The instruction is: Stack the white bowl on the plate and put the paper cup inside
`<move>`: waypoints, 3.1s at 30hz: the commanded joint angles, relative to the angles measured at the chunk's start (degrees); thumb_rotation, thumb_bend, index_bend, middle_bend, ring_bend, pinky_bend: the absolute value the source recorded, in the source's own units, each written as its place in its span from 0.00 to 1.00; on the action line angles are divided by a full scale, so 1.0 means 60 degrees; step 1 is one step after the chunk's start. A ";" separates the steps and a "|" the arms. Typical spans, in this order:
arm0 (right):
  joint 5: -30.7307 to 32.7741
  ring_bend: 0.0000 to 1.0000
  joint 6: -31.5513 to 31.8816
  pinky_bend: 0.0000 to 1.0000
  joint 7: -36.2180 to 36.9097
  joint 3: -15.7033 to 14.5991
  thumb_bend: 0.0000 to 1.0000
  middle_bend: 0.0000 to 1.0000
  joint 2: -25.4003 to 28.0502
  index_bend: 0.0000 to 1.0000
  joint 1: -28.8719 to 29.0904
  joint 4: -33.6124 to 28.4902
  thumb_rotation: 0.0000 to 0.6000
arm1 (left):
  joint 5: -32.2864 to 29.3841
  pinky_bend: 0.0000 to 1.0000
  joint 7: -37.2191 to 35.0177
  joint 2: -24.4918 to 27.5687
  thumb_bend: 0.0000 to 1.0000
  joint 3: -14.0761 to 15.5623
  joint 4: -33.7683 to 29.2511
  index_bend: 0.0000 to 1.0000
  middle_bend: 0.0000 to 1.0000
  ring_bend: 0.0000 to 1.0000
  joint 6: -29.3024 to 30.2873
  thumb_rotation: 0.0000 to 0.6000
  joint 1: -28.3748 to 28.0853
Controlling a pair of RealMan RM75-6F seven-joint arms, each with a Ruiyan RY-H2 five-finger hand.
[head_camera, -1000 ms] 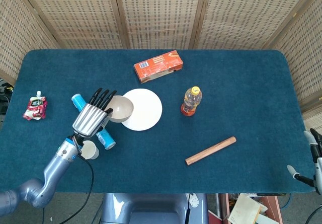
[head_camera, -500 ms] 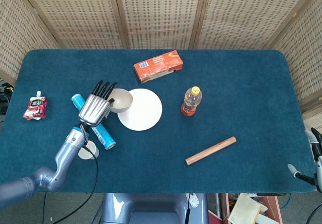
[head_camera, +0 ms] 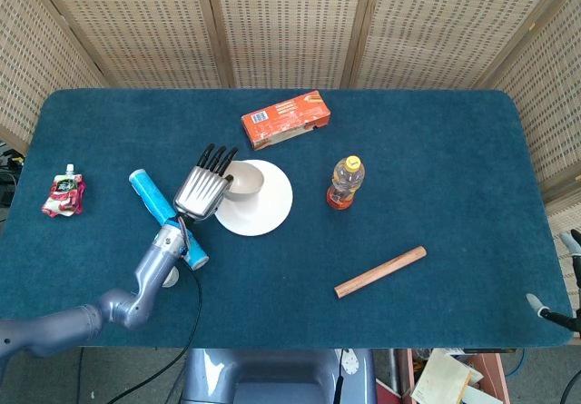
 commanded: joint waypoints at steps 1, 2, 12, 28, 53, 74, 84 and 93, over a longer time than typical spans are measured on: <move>-0.0016 0.00 0.0019 0.00 0.0077 -0.0006 0.17 0.00 0.0018 0.00 -0.0020 0.0018 1.00 | -0.0268 0.00 0.0236 -0.0201 0.48 -0.0048 0.0213 0.64 0.00 0.00 -0.0101 1.00 -0.0197; -0.0023 0.00 0.0040 0.00 0.0099 -0.0004 0.17 0.00 0.0025 0.00 -0.0030 0.0026 1.00 | -0.0318 0.00 0.0294 -0.0245 0.48 -0.0052 0.0255 0.64 0.00 0.00 -0.0097 1.00 -0.0239; 0.0026 0.00 0.0042 0.00 0.0360 0.0021 0.17 0.00 0.0041 0.00 -0.0063 0.0119 1.00 | -0.0541 0.00 0.0406 -0.0650 0.48 -0.0023 0.0718 0.64 0.00 0.00 -0.0060 1.00 -0.0507; 0.0129 0.00 -0.0025 0.00 0.0738 0.0064 0.17 0.00 0.0059 0.00 -0.0090 0.0298 1.00 | -0.0809 0.00 0.0536 -0.1207 0.48 0.0023 0.1399 0.64 0.00 0.00 -0.0262 1.00 -0.0940; 0.0146 0.00 0.0052 0.00 0.0818 0.0090 0.17 0.00 0.0058 0.00 -0.0170 0.0338 1.00 | -0.0756 0.00 0.0308 -0.1080 0.15 0.0406 0.1221 0.30 0.00 0.00 -0.0037 1.00 -0.0753; 0.0083 0.00 0.0323 0.00 0.0167 0.0099 0.17 0.00 0.0060 0.00 -0.0260 -0.0009 1.00 | 0.3230 0.00 -0.2273 0.3732 0.15 0.2281 -0.4693 0.31 0.00 0.00 0.3863 1.00 0.2426; 0.0006 0.00 0.0522 0.00 -0.0068 0.0084 0.17 0.00 0.0083 0.00 -0.0348 -0.0186 1.00 | 0.5789 0.00 -0.3462 0.4350 0.16 0.4031 -0.4033 0.36 0.00 0.00 0.5755 1.00 0.4239; -0.0050 0.00 0.0559 0.00 -0.0046 0.0072 0.17 0.00 0.0100 0.00 -0.0370 -0.0212 1.00 | 0.6380 0.00 -0.4153 0.4172 0.17 0.4665 -0.2573 0.37 0.00 0.00 0.6397 1.00 0.5290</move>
